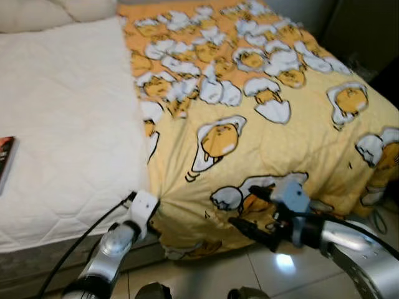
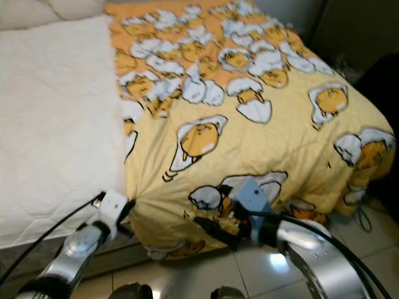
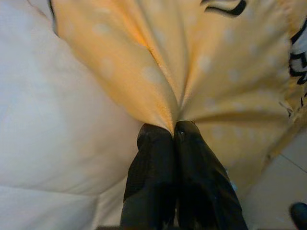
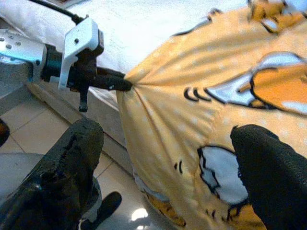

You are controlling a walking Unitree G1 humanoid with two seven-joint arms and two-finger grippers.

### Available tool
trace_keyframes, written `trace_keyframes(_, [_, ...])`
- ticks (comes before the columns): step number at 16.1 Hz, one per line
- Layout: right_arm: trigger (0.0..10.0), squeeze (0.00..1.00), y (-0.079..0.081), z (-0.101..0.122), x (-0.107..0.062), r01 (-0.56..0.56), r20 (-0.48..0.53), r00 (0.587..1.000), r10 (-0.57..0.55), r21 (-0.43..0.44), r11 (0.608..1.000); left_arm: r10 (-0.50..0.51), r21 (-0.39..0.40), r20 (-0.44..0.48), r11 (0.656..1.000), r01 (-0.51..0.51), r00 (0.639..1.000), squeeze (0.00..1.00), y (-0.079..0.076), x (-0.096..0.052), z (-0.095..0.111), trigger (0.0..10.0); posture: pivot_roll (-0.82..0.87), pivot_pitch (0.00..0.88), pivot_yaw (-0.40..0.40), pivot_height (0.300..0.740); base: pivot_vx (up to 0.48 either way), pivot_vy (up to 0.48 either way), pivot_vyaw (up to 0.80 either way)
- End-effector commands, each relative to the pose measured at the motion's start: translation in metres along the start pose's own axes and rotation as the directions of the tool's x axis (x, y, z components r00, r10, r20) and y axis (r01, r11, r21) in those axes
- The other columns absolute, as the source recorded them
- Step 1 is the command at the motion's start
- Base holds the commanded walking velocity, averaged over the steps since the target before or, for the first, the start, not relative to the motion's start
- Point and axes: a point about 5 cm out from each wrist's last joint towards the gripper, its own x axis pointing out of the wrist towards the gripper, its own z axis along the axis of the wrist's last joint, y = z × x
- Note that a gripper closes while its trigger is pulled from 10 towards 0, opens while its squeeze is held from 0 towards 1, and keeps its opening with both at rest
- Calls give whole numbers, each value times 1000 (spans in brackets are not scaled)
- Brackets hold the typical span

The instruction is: Clean up the room

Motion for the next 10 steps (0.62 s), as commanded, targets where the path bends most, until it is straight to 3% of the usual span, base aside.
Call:
trace_keyframes(1, [10000,0,-1,0,1,-7,2,1000,7,-11,1000,7,31,12,999,-7,1000,0,5,-4,3,0,-113,13,24,740,0,0,0])
trace_keyframes(3, [10000,0,-2,-2,6,-21,7,1000,21,-19,1000,-13,46,8,999,13,1000,0,0,-20,-1,0,-94,4,18,740,0,0,0])
trace_keyframes(9, [10000,0,-10,-3,12,-13,16,1000,13,-42,999,-61,48,-131,997,68,990,0,-8,-31,-15,0,-89,0,35,740,0,0,0])
trace_keyframes(10, [10000,0,-11,-3,13,0,20,1000,1,-41,999,-42,29,-124,999,46,991,0,-5,-29,-13,10000,-87,0,37,740,0,0,0])
